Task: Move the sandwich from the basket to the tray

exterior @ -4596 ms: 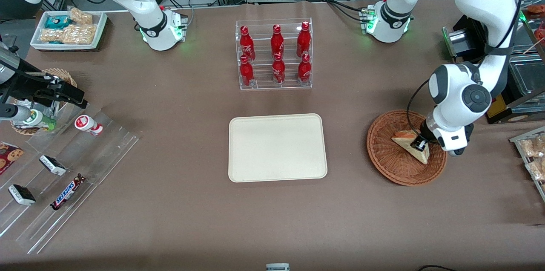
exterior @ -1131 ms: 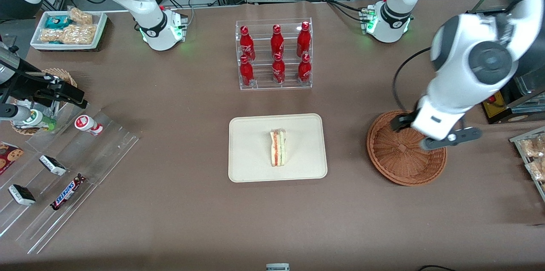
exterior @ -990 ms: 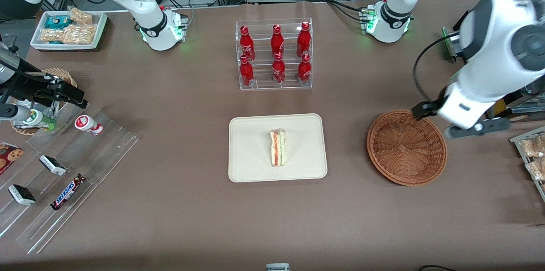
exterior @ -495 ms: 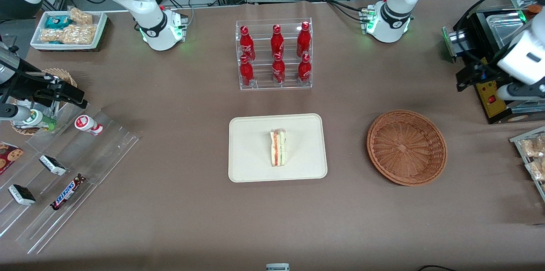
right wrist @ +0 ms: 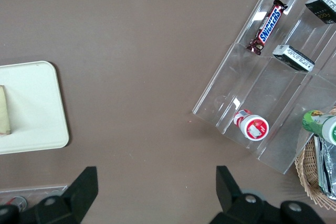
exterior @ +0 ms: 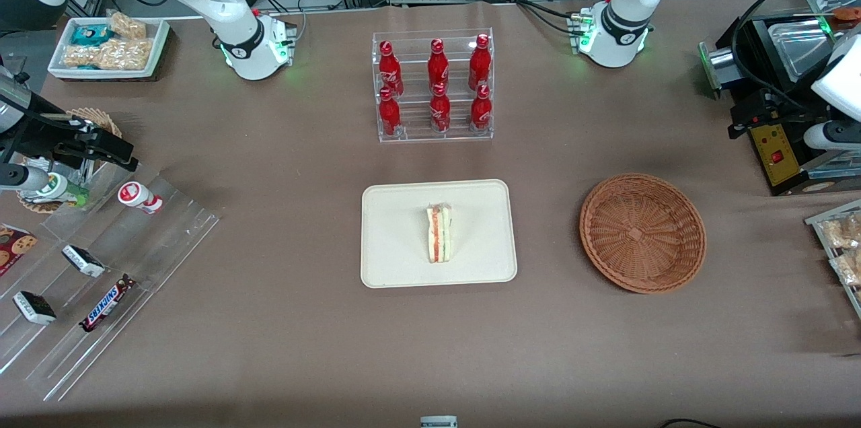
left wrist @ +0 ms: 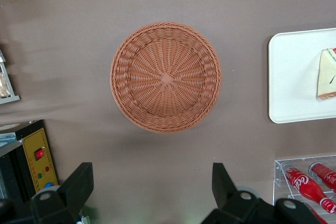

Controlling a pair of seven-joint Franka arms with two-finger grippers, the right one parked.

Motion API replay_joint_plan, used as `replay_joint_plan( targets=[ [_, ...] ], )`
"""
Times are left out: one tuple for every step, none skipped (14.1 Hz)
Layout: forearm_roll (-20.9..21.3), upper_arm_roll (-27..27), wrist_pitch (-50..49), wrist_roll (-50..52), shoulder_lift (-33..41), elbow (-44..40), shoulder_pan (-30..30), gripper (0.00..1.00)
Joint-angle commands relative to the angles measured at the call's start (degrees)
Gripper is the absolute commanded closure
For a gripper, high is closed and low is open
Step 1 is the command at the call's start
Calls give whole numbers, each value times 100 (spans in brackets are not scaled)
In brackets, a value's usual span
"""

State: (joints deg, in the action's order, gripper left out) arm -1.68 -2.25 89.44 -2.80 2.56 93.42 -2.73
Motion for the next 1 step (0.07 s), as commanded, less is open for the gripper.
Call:
replay_joint_plan(
  targets=[
    [-96, 14, -111, -62, 8, -25, 9, 0]
  ],
)
